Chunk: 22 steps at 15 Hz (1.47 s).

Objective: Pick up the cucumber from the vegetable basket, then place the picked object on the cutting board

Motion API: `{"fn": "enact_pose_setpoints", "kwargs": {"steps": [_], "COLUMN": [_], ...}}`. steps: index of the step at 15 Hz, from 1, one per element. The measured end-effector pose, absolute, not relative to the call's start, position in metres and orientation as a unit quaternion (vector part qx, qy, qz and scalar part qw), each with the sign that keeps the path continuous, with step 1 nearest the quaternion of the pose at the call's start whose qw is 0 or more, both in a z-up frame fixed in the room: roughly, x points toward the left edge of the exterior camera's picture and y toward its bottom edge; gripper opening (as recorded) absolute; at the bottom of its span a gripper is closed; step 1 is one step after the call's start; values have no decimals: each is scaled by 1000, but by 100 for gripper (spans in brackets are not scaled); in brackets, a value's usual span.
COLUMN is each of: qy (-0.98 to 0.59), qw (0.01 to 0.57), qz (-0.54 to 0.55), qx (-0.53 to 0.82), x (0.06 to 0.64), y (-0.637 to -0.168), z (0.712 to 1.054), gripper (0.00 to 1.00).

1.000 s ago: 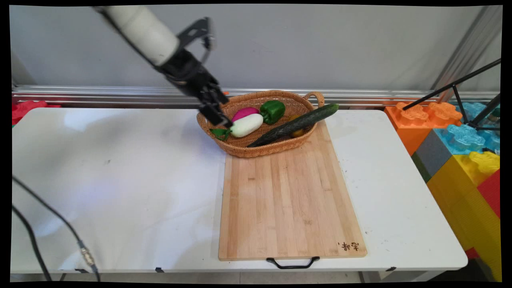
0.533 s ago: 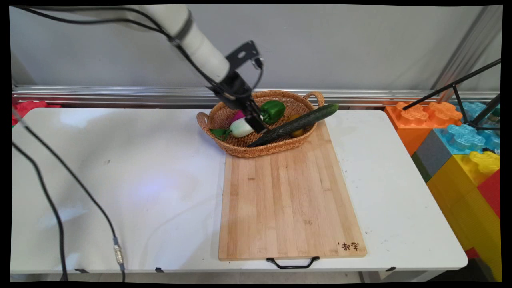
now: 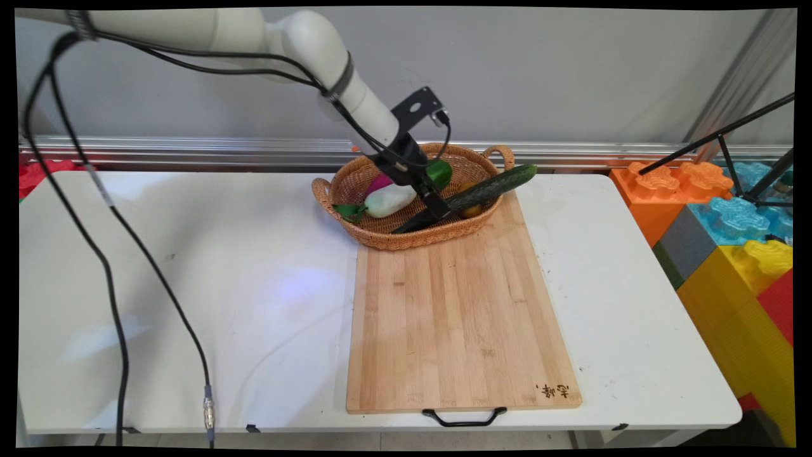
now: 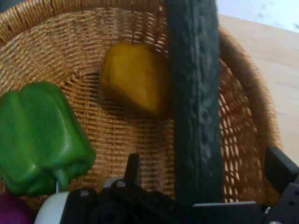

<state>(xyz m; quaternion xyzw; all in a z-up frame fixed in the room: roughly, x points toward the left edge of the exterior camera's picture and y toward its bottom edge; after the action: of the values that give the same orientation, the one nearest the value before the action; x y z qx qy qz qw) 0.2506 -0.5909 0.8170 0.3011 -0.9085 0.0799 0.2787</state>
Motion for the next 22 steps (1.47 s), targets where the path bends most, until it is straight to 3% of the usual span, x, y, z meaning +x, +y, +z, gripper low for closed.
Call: {"fn": "enact_pose_setpoints", "kwargs": {"steps": [5, 6, 13, 22], "qy": [-903, -902, -900, -900], "qw": [278, 278, 282, 316], "qz": [76, 75, 67, 66], "qx": [318, 320, 325, 293], "x": [240, 238, 230, 228], "y": [-607, -609, -615, -595], "z": [796, 793, 791, 867], "gripper": [100, 0, 0, 0]}}
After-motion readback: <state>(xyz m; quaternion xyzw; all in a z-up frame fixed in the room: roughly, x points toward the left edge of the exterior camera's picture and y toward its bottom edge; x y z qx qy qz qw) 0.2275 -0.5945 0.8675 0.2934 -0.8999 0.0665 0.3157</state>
